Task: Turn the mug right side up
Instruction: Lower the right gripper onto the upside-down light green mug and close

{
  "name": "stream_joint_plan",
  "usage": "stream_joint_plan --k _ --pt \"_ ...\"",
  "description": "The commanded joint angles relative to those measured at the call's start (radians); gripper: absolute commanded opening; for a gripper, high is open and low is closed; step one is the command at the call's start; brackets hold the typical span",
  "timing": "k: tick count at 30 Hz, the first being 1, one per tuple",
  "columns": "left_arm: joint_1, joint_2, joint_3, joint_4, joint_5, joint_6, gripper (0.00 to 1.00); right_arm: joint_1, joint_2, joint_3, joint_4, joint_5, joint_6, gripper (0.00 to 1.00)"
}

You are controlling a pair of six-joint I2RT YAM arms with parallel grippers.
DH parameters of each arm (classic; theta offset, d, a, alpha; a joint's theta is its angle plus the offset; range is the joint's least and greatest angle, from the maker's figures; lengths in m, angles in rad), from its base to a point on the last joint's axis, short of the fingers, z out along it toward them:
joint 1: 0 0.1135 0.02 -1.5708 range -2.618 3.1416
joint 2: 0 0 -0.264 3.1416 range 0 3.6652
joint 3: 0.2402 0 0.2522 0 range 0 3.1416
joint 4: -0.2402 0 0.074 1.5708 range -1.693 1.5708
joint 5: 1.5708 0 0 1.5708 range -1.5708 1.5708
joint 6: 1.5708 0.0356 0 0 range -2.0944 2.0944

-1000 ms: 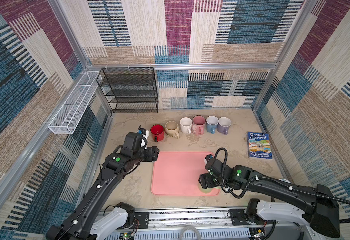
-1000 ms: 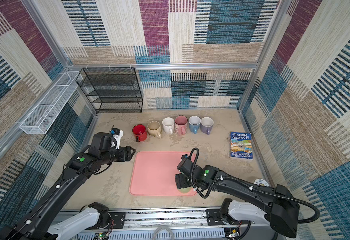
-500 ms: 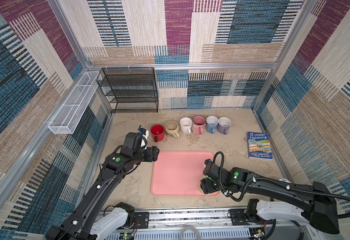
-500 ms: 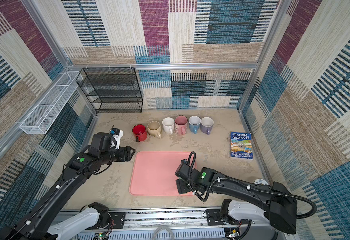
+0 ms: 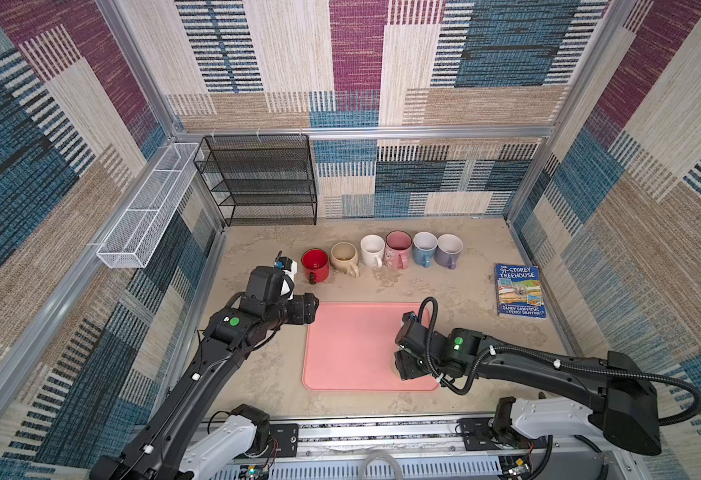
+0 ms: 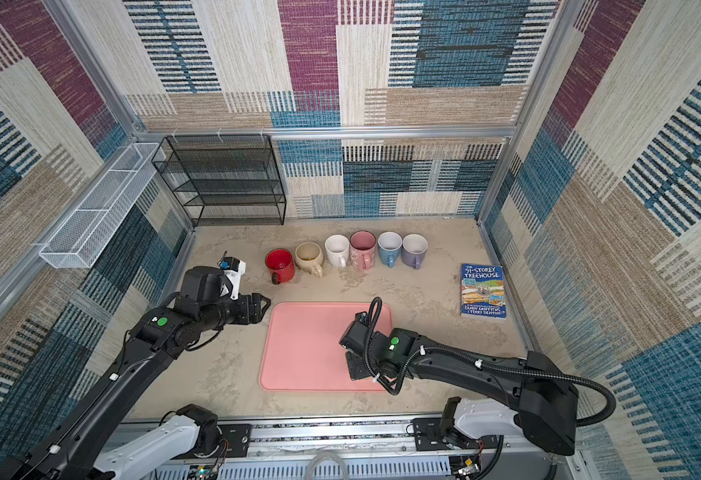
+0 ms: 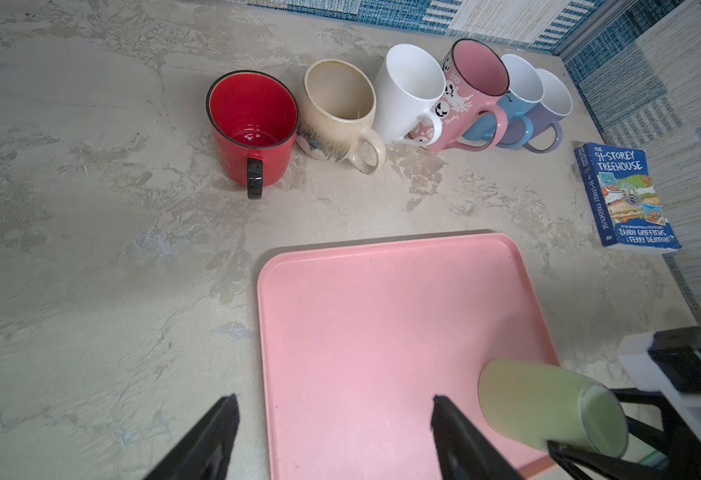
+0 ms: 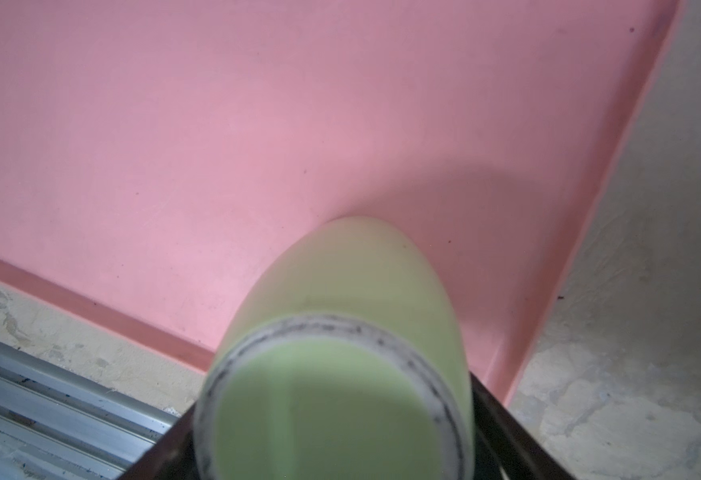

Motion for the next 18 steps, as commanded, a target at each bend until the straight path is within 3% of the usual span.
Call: stream_joint_plan --k 1,10,18 --pt "-0.001 -0.001 -0.002 0.013 0.02 0.021 0.78 0.0 0.035 0.031 0.051 0.02 -0.023 0.74" --pt "0.0 -0.006 -0.008 0.013 0.023 0.022 0.78 -0.031 0.132 0.11 0.111 0.003 -0.089 0.84" --pt "-0.001 -0.006 -0.007 0.013 0.029 0.023 0.78 -0.035 0.115 0.143 0.023 -0.029 -0.174 0.88"
